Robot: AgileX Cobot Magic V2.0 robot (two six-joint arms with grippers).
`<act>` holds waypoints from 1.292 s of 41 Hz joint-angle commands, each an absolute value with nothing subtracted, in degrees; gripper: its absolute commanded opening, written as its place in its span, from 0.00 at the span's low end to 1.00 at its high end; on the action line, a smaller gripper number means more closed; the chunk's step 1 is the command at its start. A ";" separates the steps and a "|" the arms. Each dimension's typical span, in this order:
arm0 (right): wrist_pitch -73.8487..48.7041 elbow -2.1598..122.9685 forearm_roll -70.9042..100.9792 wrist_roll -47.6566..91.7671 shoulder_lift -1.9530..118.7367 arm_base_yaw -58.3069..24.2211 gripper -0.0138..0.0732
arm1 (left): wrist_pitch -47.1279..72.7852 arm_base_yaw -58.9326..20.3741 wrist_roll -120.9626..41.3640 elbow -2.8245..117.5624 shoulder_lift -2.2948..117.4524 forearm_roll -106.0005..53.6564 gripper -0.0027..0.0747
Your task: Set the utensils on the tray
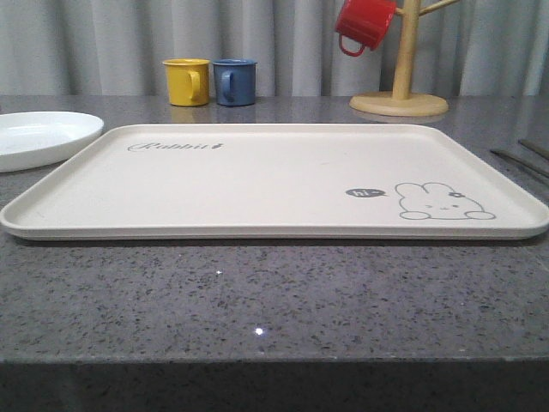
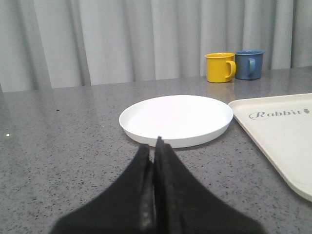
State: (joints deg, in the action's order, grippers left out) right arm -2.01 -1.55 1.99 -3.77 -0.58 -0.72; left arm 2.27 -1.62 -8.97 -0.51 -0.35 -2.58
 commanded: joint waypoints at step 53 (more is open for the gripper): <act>-25.56 35.99 3.46 -3.69 15.04 -0.37 0.02 | 12.79 -1.61 -9.01 30.12 10.40 -3.16 0.01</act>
State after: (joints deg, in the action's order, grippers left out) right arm -24.52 30.20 3.35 -3.77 9.88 -0.72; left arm 10.75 -1.62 -8.97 23.60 5.84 -2.58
